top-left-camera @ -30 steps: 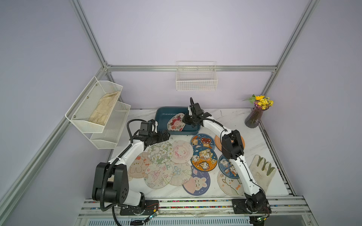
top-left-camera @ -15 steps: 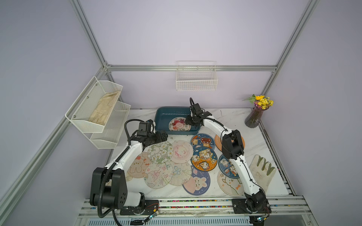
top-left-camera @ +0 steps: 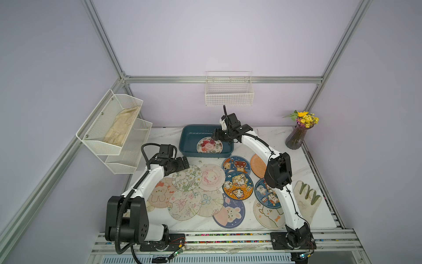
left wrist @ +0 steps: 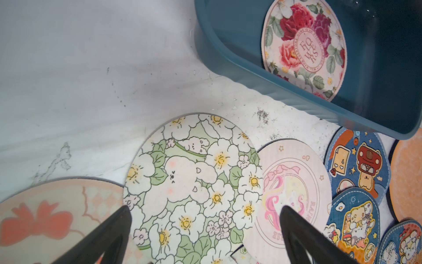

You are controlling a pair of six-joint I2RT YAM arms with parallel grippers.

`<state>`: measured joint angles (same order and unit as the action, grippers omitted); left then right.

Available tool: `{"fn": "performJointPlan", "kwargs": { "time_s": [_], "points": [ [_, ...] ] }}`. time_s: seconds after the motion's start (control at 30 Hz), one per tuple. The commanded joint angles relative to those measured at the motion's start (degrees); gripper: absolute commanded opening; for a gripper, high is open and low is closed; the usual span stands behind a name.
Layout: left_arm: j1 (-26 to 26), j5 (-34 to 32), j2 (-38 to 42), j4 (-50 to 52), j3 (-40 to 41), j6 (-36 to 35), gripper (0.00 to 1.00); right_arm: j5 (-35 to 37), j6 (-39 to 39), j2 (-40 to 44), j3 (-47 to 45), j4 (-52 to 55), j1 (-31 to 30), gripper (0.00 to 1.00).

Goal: Put the coasters into the storage box
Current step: Place the coaster in the storage box.

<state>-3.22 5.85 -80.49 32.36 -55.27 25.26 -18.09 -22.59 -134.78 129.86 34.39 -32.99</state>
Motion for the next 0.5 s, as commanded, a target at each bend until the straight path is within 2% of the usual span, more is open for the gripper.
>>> {"fn": "performJointPlan", "kwargs": {
  "time_s": [0.0,0.2,0.47],
  "points": [
    [1.14,-0.87,0.26,1.23,3.29,1.36,1.00,-6.28,1.71,2.63,-3.15,3.50,-3.93,0.69],
    [1.73,-1.19,0.73,0.48,6.96,3.10,0.99,-10.25,1.55,4.53,-9.95,1.76,-9.75,0.70],
    [2.22,-1.02,2.77,-3.26,12.30,4.87,0.94,-10.02,3.06,3.39,-14.01,2.48,-14.16,0.70]
  ]
}}
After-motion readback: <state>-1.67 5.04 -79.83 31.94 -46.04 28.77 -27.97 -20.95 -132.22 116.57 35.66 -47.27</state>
